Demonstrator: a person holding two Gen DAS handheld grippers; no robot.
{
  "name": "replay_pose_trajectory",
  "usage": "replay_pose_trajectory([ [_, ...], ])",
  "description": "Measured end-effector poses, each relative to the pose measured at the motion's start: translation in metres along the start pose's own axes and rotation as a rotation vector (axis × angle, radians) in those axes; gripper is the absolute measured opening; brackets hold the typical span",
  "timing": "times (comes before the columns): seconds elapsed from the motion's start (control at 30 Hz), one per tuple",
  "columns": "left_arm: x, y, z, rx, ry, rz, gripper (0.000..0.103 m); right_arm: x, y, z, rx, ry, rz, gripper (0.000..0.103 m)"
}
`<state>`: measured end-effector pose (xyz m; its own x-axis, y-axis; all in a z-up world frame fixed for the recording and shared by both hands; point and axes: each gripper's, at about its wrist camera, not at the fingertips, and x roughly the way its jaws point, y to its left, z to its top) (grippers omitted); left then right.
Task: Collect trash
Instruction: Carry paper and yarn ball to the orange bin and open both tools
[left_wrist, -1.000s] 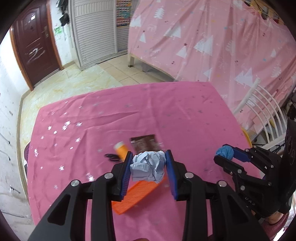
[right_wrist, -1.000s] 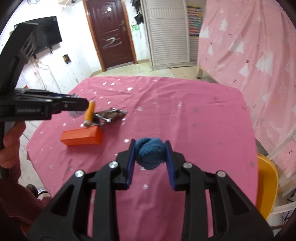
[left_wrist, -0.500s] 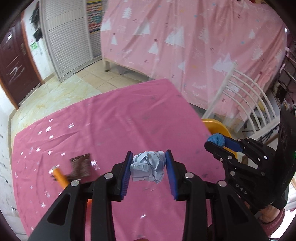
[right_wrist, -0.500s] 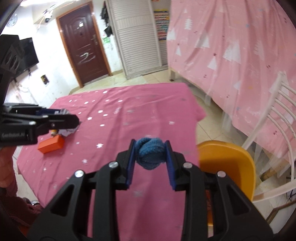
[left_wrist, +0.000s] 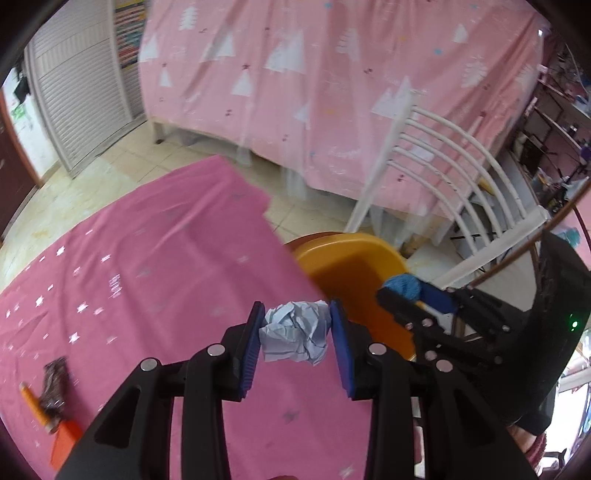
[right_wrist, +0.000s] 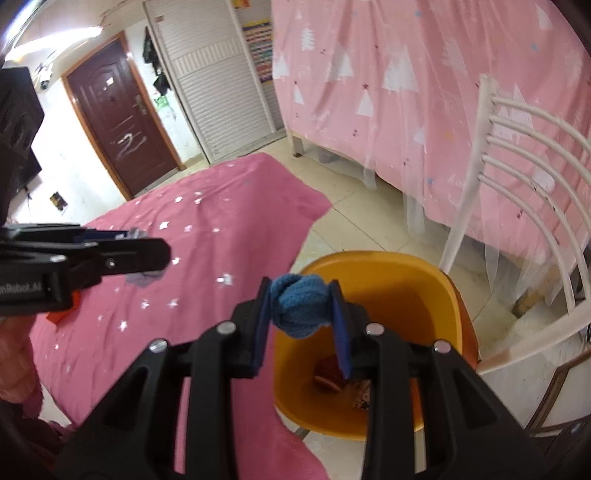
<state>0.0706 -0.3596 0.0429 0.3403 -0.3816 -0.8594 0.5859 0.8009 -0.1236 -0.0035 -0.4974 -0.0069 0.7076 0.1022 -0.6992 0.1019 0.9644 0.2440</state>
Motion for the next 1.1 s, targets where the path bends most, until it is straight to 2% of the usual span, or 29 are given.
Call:
replay_pose_trajectory([
  [0.3,0.040,-0.040,0.021,0.021,0.033,-0.051,0.030,0.013,-0.023,-0.009,0.044,0.046,-0.026,0.029],
  [0.4,0.050,-0.046,0.025,0.010,0.047,-0.060,0.041,0.019,-0.028,-0.010,0.050,0.061,-0.035,0.034],
  [0.47,0.055,-0.046,0.027,-0.005,0.056,-0.055,0.056,0.019,-0.029,-0.010,0.054,0.062,-0.038,0.045],
  [0.5,0.057,-0.046,0.026,-0.007,0.058,-0.053,0.057,0.019,-0.030,-0.010,0.054,0.061,-0.039,0.047],
  [0.9,0.043,-0.037,0.020,-0.027,0.041,-0.046,0.057,0.008,-0.022,-0.008,0.045,0.031,-0.029,0.048],
  [1.1,0.019,-0.017,0.017,-0.052,0.001,-0.014,0.057,0.002,-0.002,-0.002,0.016,0.008,-0.007,0.060],
])
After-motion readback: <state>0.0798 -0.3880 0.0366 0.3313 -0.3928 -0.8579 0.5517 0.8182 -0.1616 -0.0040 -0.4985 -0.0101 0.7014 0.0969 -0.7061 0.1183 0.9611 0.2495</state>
